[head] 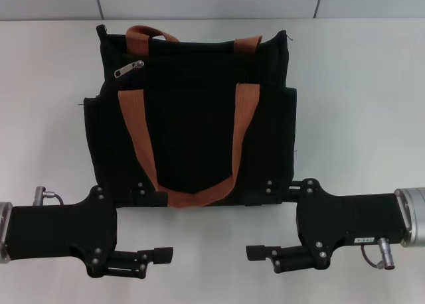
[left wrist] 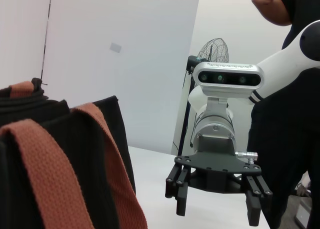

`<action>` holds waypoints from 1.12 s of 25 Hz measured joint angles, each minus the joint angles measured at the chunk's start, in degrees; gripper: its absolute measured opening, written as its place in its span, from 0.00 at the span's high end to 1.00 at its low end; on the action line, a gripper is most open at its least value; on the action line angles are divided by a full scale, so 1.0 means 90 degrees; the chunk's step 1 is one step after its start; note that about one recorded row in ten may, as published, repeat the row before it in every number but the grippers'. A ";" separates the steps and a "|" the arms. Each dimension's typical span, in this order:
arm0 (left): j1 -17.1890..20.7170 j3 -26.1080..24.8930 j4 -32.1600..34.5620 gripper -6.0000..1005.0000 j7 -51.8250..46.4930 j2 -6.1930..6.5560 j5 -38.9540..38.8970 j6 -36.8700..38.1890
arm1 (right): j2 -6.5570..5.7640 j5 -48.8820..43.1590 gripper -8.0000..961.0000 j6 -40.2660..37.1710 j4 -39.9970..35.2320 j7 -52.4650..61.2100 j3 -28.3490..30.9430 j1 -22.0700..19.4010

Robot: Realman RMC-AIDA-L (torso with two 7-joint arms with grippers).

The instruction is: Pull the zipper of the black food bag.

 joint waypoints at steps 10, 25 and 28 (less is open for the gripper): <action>0.0009 -0.0019 0.0000 0.20 0.0000 -0.0003 0.0000 0.0015 | 0.0000 0.0000 0.21 0.0000 0.0007 0.0006 0.0000 -0.0017; -0.0024 -0.2433 0.0050 0.24 0.0443 -0.0526 -0.0489 0.1322 | 0.0000 0.0003 0.21 0.0055 0.0021 0.0008 0.0000 -0.0032; 0.0014 -0.3446 -0.0158 0.25 0.0422 -0.0573 -0.0934 0.1113 | 0.0000 0.0007 0.21 0.0056 0.0019 -0.0012 0.0001 -0.0045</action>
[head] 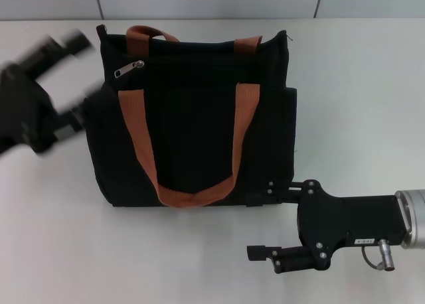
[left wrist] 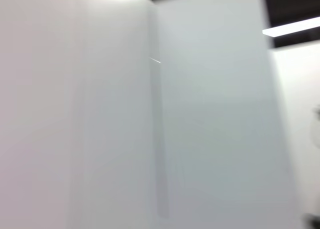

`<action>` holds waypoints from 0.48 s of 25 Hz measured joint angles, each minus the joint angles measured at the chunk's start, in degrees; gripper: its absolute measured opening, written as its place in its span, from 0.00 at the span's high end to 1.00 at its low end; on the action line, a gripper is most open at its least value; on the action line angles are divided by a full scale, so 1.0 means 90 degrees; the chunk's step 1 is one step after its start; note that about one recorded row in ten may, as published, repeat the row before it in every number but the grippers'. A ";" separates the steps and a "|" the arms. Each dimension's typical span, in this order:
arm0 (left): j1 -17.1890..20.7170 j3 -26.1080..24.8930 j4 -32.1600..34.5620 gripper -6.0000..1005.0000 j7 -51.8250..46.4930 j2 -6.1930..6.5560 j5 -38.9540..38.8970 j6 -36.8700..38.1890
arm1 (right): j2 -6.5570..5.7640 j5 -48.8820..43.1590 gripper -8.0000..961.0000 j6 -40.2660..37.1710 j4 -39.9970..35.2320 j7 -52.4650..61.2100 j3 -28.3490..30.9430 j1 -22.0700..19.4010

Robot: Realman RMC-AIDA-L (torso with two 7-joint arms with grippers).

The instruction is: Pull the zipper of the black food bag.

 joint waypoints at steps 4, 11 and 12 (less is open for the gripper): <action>-0.0017 -0.0564 -0.0130 0.26 -0.0002 0.0043 0.0010 -0.0597 | 0.0000 0.0000 0.21 0.0000 0.0000 -0.0012 0.0000 -0.0009; -0.0087 -0.0571 -0.0075 0.27 0.0074 0.0253 0.0763 -0.1954 | -0.0002 -0.0002 0.21 0.0000 0.0000 -0.0024 0.0010 -0.0013; -0.0106 -0.0573 -0.0068 0.28 0.0081 0.0261 0.0885 -0.2030 | -0.0005 -0.0002 0.21 0.0000 0.0000 -0.0025 0.0008 -0.0013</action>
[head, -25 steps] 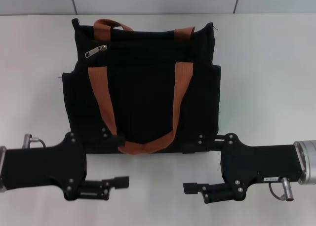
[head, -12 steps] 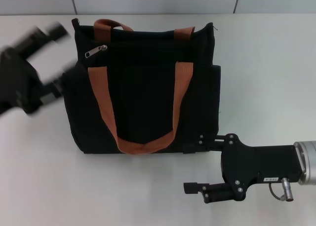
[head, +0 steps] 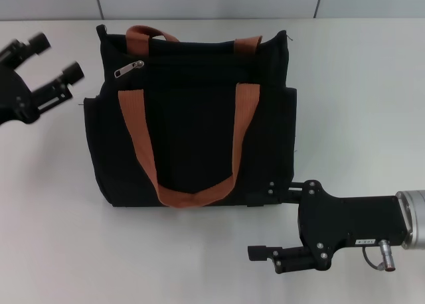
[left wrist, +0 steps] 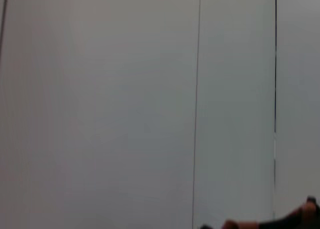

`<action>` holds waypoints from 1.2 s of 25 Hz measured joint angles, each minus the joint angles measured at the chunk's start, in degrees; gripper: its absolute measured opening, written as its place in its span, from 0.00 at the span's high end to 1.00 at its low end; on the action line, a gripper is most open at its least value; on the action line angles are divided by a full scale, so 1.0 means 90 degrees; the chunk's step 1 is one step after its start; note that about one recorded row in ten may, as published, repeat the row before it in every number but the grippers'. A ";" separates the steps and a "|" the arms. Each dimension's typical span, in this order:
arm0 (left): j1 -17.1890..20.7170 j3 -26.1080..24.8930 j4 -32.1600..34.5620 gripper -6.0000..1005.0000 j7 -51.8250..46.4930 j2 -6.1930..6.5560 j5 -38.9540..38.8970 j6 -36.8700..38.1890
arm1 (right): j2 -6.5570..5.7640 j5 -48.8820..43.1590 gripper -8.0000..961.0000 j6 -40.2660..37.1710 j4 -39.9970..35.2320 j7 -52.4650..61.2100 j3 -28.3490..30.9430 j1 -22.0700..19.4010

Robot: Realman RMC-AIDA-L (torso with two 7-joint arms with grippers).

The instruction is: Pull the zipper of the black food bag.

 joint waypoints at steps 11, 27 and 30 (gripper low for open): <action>-0.0438 -0.0011 0.0181 0.30 0.0233 -0.0137 0.1440 -0.0360 | -0.0005 -0.0003 0.21 0.0024 0.0000 0.0013 -0.0008 0.0048; -0.0568 -0.0206 0.0235 0.34 0.0657 -0.0269 0.1193 -0.0376 | -0.0002 0.0072 0.21 -0.0358 0.0001 0.0102 0.0089 0.0034; -0.0499 -0.0210 0.0235 0.46 0.0817 -0.0285 0.1053 -0.0203 | 0.0002 0.0417 0.21 -0.0609 0.0003 0.0440 0.0128 0.0152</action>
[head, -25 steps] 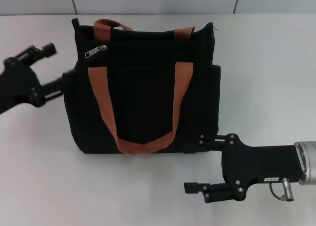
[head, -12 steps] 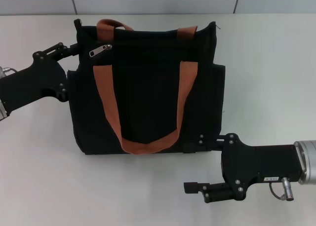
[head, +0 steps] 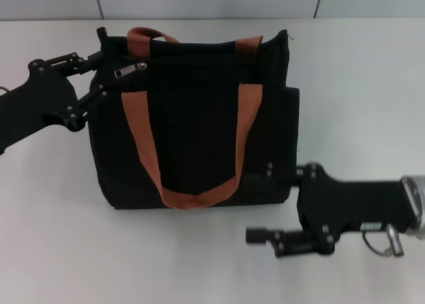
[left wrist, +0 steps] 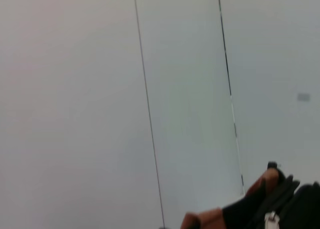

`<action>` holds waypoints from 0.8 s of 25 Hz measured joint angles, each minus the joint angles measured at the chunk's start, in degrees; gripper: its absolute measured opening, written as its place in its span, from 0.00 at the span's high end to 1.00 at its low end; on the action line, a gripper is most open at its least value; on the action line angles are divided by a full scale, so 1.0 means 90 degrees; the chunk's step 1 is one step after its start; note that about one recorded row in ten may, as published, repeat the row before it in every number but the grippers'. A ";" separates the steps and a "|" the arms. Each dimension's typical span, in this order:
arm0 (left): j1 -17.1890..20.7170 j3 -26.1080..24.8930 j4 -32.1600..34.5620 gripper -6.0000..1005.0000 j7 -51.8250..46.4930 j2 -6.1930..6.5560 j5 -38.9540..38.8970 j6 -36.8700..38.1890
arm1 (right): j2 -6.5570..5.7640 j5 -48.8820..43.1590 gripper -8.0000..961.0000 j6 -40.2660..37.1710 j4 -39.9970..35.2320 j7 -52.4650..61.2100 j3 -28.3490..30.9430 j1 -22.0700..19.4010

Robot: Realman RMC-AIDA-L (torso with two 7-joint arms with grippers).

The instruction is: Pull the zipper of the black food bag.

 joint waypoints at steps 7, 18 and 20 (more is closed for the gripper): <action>0.0072 -0.0016 0.0008 0.71 0.0326 -0.0109 -0.0222 0.0510 | -0.0023 0.1045 0.21 -0.0131 -0.0108 0.2412 0.0007 0.0601; 0.0038 -0.0050 -0.0054 0.96 0.0614 -0.0211 -0.0388 0.0797 | -0.0069 0.0948 0.21 0.0679 -0.1111 0.6325 -0.0113 0.1745; 0.0030 -0.0063 -0.0055 0.96 0.0614 -0.0211 -0.0408 0.0779 | -0.0081 0.0895 0.21 0.0791 -0.1128 0.6518 -0.0152 0.1824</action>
